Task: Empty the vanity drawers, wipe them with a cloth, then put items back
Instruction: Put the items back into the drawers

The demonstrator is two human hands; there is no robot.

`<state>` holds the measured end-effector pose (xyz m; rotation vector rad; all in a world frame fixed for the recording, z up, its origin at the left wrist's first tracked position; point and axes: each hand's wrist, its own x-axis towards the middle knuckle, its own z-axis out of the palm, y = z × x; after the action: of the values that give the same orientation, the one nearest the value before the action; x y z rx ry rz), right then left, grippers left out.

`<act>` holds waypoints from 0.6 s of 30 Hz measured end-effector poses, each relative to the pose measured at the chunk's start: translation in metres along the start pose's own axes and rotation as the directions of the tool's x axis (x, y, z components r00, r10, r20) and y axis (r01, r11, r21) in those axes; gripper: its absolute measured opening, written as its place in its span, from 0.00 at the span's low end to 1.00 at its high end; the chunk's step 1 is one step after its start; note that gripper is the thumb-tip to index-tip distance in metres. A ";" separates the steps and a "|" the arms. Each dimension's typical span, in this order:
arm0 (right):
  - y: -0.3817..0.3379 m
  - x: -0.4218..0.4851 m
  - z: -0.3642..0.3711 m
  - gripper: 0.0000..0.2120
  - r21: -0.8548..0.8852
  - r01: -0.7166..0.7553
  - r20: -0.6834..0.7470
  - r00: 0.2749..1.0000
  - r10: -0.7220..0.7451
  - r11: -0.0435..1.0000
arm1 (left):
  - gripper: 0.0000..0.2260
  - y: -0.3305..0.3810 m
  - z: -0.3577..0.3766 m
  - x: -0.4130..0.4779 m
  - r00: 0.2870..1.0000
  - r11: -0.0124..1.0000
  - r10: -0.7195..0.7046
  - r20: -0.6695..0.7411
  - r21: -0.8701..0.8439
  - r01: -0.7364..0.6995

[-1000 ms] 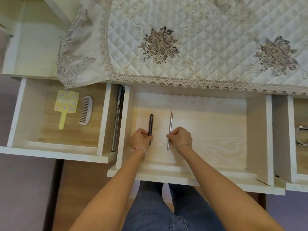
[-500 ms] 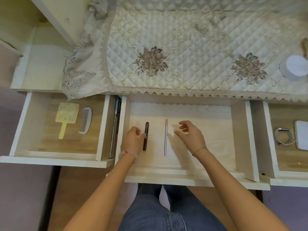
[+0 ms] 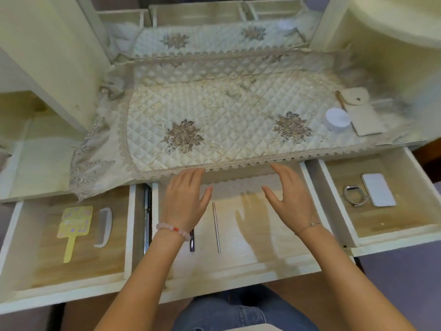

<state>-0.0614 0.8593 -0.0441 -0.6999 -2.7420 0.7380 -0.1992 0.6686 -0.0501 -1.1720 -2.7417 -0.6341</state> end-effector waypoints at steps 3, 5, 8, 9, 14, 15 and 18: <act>0.009 -0.004 -0.016 0.25 -0.008 -0.060 -0.069 0.996 0.060 0.998 | 0.17 0.015 -0.001 0.017 0.995 0.995 0.100 -0.012 -0.027 -0.100; 0.016 -0.007 -0.026 0.25 -0.004 -0.108 -0.114 0.988 0.106 0.994 | 0.17 0.026 0.001 0.030 0.986 0.985 0.168 -0.015 -0.041 -0.169; 0.030 -0.009 -0.037 0.25 -0.022 -0.146 -0.173 0.975 0.140 0.989 | 0.17 0.043 0.006 0.046 0.972 0.970 0.237 -0.010 -0.051 -0.237; 0.035 -0.009 -0.040 0.25 -0.027 -0.155 -0.187 0.971 0.147 0.988 | 0.17 0.049 0.007 0.049 0.968 0.966 0.252 -0.009 -0.051 -0.252; 0.060 -0.006 -0.053 0.24 -0.017 -0.166 -0.206 0.966 0.159 0.986 | 0.17 0.077 0.018 0.061 0.955 0.955 0.295 0.018 -0.049 -0.294; 0.067 -0.004 -0.055 0.24 -0.013 -0.163 -0.209 0.965 0.157 0.987 | 0.17 0.083 0.022 0.063 0.954 0.954 0.298 0.029 -0.049 -0.296; 0.094 0.004 -0.066 0.24 -0.003 -0.195 -0.192 0.963 0.191 0.981 | 0.17 0.104 0.035 0.071 0.954 0.955 0.296 0.051 -0.047 -0.293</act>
<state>-0.0074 0.9601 -0.0367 -0.9992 -2.5362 0.6425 -0.1727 0.7945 -0.0298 -1.5907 -2.5311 -0.6264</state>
